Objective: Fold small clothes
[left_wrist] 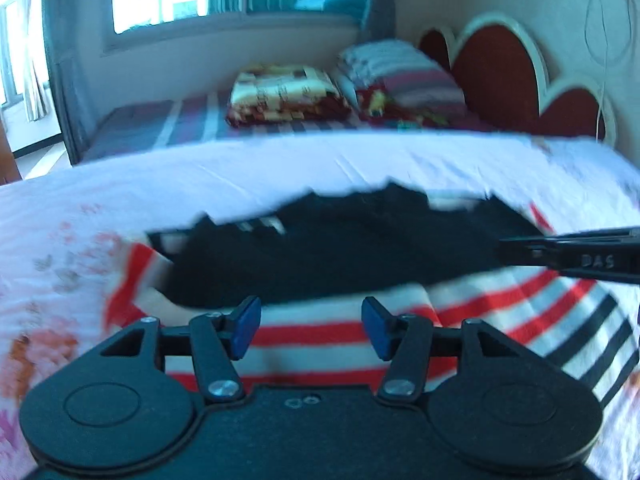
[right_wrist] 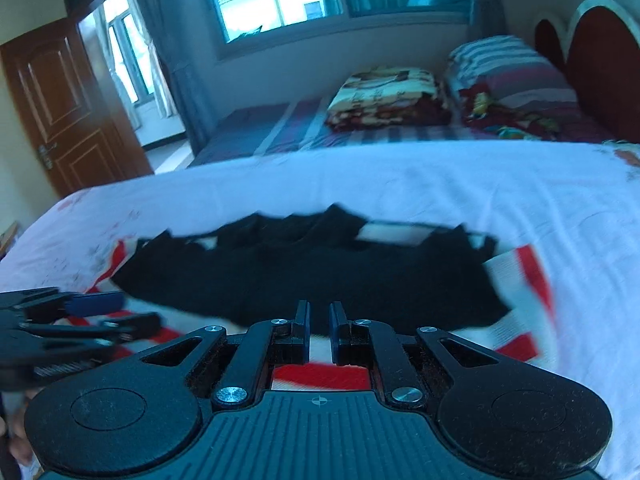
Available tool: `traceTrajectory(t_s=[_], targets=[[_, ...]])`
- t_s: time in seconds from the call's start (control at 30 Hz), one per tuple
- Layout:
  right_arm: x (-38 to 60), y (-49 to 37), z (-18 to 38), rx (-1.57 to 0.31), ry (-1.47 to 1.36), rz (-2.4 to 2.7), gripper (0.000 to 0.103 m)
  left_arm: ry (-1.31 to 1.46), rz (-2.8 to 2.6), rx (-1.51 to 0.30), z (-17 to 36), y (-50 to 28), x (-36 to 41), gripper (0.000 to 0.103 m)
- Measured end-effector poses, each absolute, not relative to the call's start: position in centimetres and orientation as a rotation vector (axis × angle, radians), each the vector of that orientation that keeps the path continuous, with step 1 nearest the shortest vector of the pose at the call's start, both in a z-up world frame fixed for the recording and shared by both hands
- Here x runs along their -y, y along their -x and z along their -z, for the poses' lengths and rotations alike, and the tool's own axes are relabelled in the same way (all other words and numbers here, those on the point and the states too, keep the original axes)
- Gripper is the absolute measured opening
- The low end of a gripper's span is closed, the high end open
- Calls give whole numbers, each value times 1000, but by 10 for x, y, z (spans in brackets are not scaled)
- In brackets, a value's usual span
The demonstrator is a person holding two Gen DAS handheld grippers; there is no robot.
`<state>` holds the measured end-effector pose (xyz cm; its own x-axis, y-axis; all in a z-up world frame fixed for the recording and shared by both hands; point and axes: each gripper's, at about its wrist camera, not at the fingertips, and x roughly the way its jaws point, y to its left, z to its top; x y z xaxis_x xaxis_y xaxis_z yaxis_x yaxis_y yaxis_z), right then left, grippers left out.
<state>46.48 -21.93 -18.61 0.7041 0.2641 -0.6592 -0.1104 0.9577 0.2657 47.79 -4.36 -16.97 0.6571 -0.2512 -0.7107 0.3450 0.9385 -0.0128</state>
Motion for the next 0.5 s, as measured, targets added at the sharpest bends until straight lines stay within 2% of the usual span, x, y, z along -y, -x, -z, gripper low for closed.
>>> traceTrajectory(t_s=[0.13,0.5], targets=[[208,-457,204,-796,-134,-184,9,-125,301,-818,187,-474,42,57],[284,-427,215,-816,-155,2,9,-76,217,-830,182,-464,1,59]])
